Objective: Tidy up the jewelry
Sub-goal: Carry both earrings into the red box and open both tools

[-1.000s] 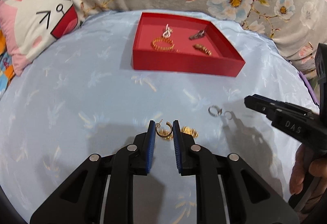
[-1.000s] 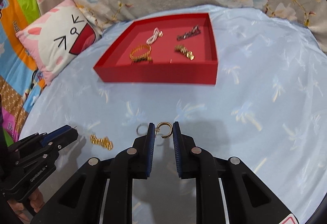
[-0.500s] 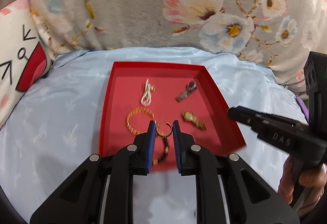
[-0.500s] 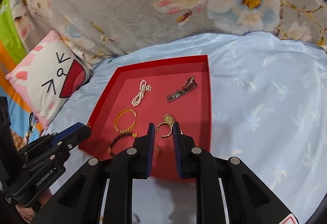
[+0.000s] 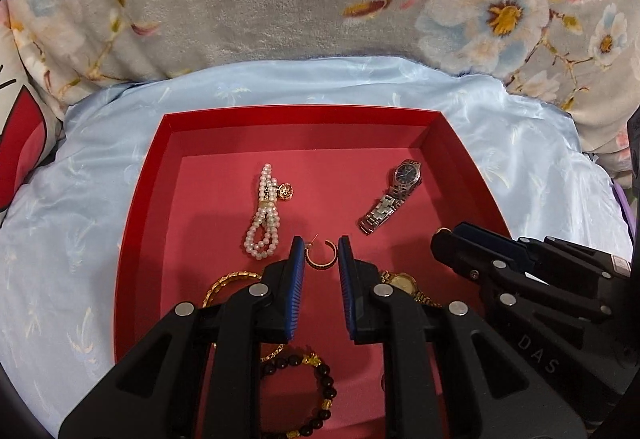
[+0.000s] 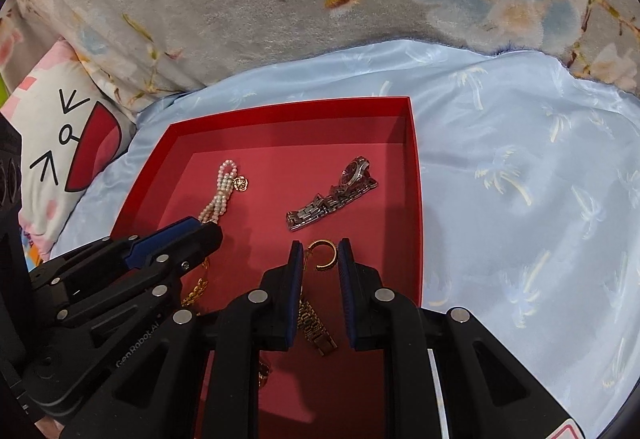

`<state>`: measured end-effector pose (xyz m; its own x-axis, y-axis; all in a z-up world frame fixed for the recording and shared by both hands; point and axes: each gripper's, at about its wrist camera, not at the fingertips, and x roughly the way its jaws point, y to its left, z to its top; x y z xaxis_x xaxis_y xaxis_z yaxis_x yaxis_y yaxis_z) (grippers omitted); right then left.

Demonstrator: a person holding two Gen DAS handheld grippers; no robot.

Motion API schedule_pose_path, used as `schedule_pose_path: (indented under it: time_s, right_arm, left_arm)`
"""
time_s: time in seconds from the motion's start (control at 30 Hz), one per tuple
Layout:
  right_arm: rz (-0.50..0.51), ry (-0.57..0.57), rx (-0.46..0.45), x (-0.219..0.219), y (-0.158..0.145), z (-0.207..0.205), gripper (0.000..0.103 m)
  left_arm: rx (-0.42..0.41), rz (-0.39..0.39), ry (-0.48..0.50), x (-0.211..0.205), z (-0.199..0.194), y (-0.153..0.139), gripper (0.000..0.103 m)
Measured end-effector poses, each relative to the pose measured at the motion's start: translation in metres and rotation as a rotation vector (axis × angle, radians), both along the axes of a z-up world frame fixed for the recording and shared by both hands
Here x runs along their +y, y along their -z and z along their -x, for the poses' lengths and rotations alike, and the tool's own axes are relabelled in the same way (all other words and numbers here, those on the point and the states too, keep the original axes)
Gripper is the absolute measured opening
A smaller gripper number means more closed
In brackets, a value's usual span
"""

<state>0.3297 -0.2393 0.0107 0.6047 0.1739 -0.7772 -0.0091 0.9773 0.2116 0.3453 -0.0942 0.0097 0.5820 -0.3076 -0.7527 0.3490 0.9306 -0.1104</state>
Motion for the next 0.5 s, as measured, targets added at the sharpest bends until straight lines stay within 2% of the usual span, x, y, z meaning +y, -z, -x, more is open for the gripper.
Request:
schedule_pose_path:
  time_s: [0.2, 0.23, 0.33, 0.37, 0.5]
  right_arm:
    - [0.041, 0.001, -0.02, 0.004, -0.002, -0.001, 0.018]
    - [0.043, 0.004, -0.023, 0.004, -0.002, -0.001, 0.019]
    - [0.05, 0.01, -0.043, 0.003, -0.007, 0.005, 0.022]
    - [0.055, 0.011, -0.05, 0.003, -0.009, 0.007, 0.024]
    - [0.045, 0.016, -0.075, 0.0, -0.019, 0.021, 0.025]
  left_arm:
    - [-0.006, -0.021, -0.026, -0.002, -0.004, 0.002, 0.018]
    - [-0.006, -0.024, -0.033, -0.002, -0.005, 0.002, 0.021]
    - [-0.025, -0.028, -0.067, 0.003, -0.003, -0.002, 0.044]
    - [-0.033, -0.031, -0.074, 0.004, -0.002, -0.003, 0.048]
    - [-0.071, -0.025, -0.086, 0.013, 0.008, -0.015, 0.048]
